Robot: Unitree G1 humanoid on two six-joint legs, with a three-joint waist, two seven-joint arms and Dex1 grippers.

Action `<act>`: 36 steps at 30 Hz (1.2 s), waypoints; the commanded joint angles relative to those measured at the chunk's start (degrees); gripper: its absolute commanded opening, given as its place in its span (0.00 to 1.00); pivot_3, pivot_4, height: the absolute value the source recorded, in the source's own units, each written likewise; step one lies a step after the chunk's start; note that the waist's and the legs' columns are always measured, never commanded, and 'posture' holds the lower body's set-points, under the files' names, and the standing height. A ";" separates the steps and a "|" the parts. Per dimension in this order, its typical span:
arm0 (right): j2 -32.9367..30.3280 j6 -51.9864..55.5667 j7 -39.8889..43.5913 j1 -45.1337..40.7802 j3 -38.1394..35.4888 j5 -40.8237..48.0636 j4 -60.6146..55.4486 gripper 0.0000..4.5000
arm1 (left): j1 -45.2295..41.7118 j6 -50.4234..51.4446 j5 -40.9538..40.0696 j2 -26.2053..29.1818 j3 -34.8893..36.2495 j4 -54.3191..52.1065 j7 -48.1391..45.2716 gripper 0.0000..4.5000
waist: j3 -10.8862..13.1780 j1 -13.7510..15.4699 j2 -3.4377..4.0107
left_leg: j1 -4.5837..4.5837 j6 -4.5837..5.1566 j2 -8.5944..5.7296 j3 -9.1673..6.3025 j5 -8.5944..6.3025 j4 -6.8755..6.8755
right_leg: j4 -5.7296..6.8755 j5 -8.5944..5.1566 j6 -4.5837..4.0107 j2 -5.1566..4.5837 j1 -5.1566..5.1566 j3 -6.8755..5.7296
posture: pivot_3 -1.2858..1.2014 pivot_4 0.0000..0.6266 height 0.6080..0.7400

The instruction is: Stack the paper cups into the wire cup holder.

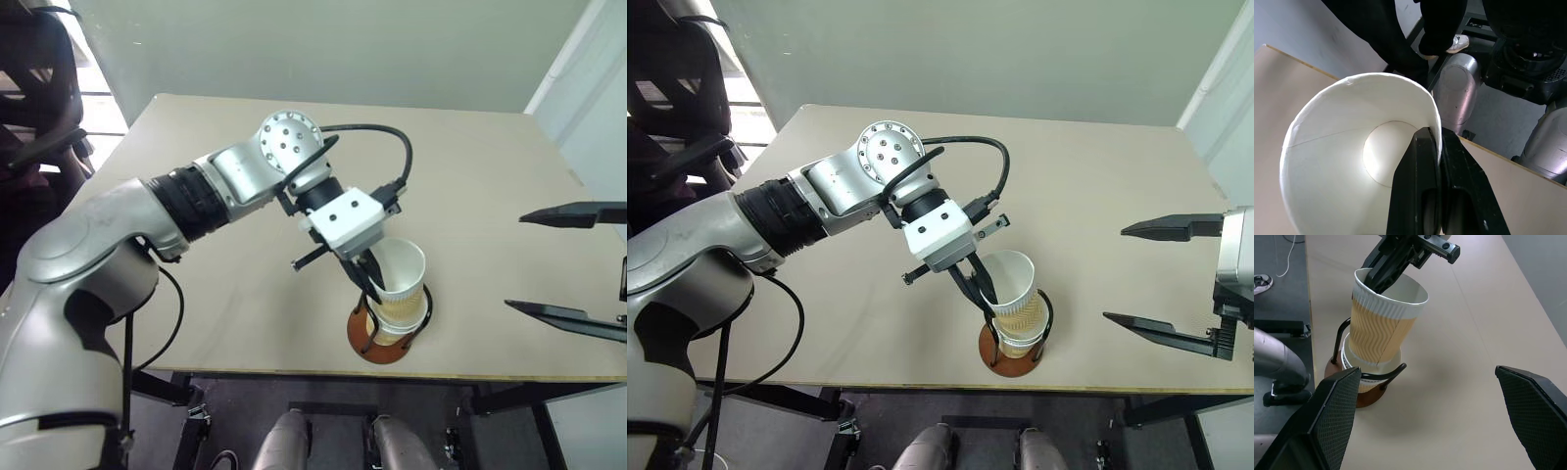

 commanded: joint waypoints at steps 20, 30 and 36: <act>-0.82 -3.72 0.00 -0.78 1.98 -0.24 2.58 1.00 | 1.22 3.91 5.25 -4.52 13.36 10.28 -2.27 1.00 | 0.00 -0.06 0.00 | 0.13 0.27 -0.07 0.49 -0.16 0.12 | -0.03 0.11 0.41 0.01 -0.01 0.67 | 0.52 0.24 1.00; 0.37 -18.11 3.51 2.44 11.40 -13.43 16.76 1.00 | 18.49 24.07 13.11 11.33 42.76 13.16 4.53 1.00 | -0.10 -1.26 0.18 | 0.25 0.29 0.00 0.58 -0.13 0.05 | 0.02 0.32 0.75 0.13 -0.09 0.76 | 0.52 0.24 1.00; 0.82 -24.54 4.79 -0.05 18.49 -16.87 25.66 1.00 | 41.22 36.26 13.67 24.60 59.18 -4.28 15.19 1.00 | -0.09 -1.43 0.16 | 0.24 0.00 0.00 0.54 0.18 0.05 | 0.06 0.31 0.74 0.20 -0.17 0.75 | 0.52 0.24 1.00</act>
